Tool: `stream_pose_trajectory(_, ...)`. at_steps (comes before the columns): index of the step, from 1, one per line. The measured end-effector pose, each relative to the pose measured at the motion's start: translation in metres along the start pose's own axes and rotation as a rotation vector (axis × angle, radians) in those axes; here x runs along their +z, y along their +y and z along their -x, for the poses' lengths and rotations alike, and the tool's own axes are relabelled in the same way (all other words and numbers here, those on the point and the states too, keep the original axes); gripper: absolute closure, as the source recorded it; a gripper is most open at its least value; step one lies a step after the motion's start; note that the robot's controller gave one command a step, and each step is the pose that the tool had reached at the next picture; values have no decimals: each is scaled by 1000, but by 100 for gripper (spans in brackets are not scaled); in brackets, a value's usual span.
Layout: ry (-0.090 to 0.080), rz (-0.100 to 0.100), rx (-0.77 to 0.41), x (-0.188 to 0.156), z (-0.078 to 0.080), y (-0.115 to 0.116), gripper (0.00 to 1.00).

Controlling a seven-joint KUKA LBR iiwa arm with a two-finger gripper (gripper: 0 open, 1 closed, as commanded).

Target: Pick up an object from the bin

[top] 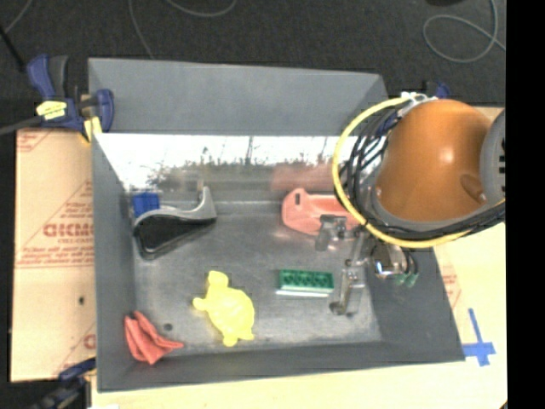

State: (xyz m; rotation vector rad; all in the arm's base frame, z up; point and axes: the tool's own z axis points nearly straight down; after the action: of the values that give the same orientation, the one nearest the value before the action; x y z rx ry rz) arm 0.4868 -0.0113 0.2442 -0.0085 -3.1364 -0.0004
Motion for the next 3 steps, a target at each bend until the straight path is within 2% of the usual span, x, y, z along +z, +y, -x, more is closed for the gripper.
stream_pose_trajectory(1, -9, 0, 0, -4, 2, 0, 0)
stream_pose_trajectory(2, -10, 1, 57, 64, 23, -3, 0)
stream_pose_trajectory(3, -5, -1, 20, 88, 35, -7, 0)
